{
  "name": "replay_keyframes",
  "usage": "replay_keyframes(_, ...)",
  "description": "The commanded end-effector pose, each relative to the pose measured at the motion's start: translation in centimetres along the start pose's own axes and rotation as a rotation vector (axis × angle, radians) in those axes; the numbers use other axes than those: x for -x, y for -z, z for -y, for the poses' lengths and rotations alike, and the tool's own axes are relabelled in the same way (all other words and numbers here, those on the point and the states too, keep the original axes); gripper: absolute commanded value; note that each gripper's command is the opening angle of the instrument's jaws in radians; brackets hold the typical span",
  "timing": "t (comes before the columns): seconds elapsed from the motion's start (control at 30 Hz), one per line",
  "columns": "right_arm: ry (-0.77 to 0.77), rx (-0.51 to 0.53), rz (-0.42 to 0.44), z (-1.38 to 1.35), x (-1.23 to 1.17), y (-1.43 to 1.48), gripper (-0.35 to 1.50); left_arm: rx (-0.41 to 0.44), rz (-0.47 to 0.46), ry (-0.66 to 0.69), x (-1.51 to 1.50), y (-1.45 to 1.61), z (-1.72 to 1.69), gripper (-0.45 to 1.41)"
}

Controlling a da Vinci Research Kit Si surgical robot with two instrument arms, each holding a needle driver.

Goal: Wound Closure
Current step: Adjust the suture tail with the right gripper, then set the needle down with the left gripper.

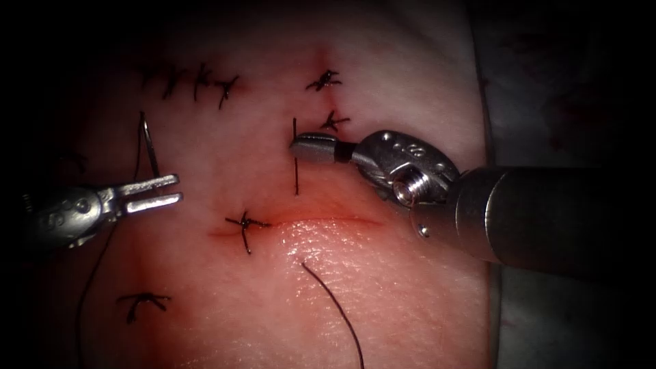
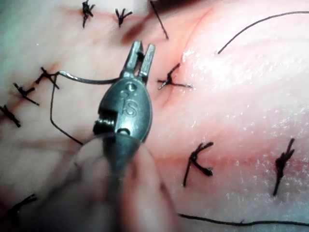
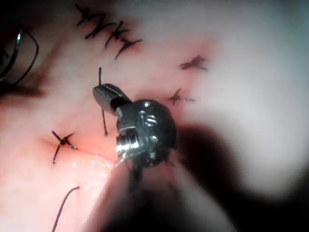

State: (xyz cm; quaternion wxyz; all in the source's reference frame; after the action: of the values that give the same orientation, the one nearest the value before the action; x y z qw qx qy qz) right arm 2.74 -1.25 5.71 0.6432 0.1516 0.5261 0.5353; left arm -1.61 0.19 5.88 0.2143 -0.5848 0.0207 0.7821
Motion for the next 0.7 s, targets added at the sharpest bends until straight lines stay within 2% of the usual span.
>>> replay_keyframes(0.03, 0.001, -0.003, -0.001, 0.01, -0.02, -0.1, -0.35, -0.003, -0.001, -0.001, 0.08, -0.11, 0.05, -0.45)
replay_keyframes(0.3, 0.002, -0.029, -0.018, 0.09, 0.0, -0.03, -0.35, -0.045, 0.05, -0.006, 0.38, -0.44, 0.45, -0.45)
replay_keyframes(0.33, 0.001, -0.033, -0.035, 0.09, 0.0, -0.01, -0.27, -0.048, 0.066, -0.008, 0.44, -0.49, 0.5, -0.45)
replay_keyframes(0.37, -0.003, -0.043, -0.066, 0.11, -0.02, 0.04, 0.59, -0.054, 0.093, -0.013, 0.53, -0.57, 0.56, -0.45)
replay_keyframes(0.4, -0.003, -0.043, -0.066, 0.11, -0.02, 0.04, 0.59, -0.054, 0.093, -0.013, 0.53, -0.57, 0.56, -0.45)
replay_keyframes(0.43, -0.003, -0.049, -0.089, 0.11, -0.06, 0.1, 1.2, -0.064, 0.116, -0.012, 0.65, -0.66, 0.59, -0.45)
replay_keyframes(0.47, -0.003, -0.049, -0.089, 0.11, -0.06, 0.1, 1.2, -0.064, 0.116, -0.012, 0.65, -0.66, 0.59, -0.45)
replay_keyframes(0.53, -0.028, -0.061, -0.114, 0.1, -0.17, 0.21, 1.46, -0.092, 0.165, 0.049, 0.82, -0.76, 0.56, -0.45)
replay_keyframes(0.57, -0.028, -0.061, -0.114, 0.1, -0.17, 0.21, 1.46, -0.092, 0.165, 0.049, 0.82, -0.76, 0.56, -0.45)
replay_keyframes(0.6, -0.033, -0.065, -0.116, 0.09, -0.22, 0.25, 1.48, -0.093, 0.179, 0.077, 0.87, -0.77, 0.54, -0.21)
replay_keyframes(0.63, -0.042, -0.076, -0.124, 0.07, -0.3, 0.36, 1.48, -0.097, 0.217, 0.132, 0.97, -0.77, 0.48, 0.21)
replay_keyframes(0.67, -0.042, -0.076, -0.124, 0.07, -0.3, 0.36, 1.48, -0.097, 0.217, 0.132, 0.97, -0.77, 0.48, 0.21)
replay_keyframes(0.7, -0.05, -0.089, -0.122, 0.05, -0.37, 0.49, 1.48, -0.102, 0.255, 0.157, 1.01, -0.75, 0.42, 0.59)
